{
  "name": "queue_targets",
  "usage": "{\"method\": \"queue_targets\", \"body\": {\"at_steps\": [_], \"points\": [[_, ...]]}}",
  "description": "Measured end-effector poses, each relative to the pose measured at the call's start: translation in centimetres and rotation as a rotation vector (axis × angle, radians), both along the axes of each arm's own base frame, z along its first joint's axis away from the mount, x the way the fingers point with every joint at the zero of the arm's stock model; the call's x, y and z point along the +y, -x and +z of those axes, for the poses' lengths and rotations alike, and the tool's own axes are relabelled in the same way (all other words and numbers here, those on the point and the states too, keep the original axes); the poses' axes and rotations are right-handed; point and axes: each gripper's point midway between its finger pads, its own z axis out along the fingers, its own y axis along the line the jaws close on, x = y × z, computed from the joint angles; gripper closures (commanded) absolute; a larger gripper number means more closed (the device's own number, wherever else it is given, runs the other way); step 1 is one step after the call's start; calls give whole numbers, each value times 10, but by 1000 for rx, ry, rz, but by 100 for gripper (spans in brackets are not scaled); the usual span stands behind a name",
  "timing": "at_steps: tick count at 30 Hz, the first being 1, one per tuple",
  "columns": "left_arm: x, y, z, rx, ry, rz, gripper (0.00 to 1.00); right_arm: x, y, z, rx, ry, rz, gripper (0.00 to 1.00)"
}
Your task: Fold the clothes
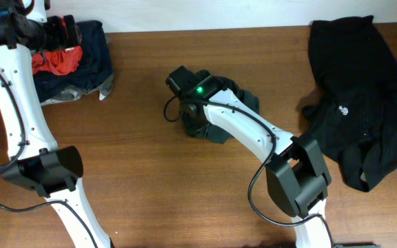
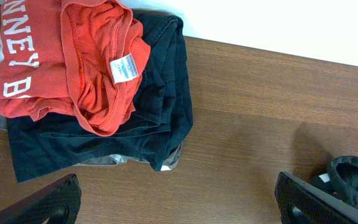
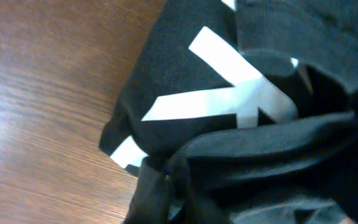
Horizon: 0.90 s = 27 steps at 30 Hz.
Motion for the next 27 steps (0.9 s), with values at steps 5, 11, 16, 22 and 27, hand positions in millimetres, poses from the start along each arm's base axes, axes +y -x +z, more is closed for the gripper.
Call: {"method": "queue_targets", "body": {"at_steps": [5, 11, 16, 22, 27], "points": [[0, 0, 0, 2, 0, 0, 1, -11, 0, -1, 7, 25, -38, 96], [0, 0, 0, 2, 0, 0, 1, -61, 2, -3, 95, 82, -182, 96], [0, 0, 0, 2, -4, -6, 1, -106, 2, 2, 157, 98, -310, 96], [0, -1, -3, 6, -14, -21, 1, -143, -1, 8, 204, 54, -434, 63], [1, -4, -14, 27, -10, -21, 1, -148, -1, 10, 218, 37, -448, 62]]}}
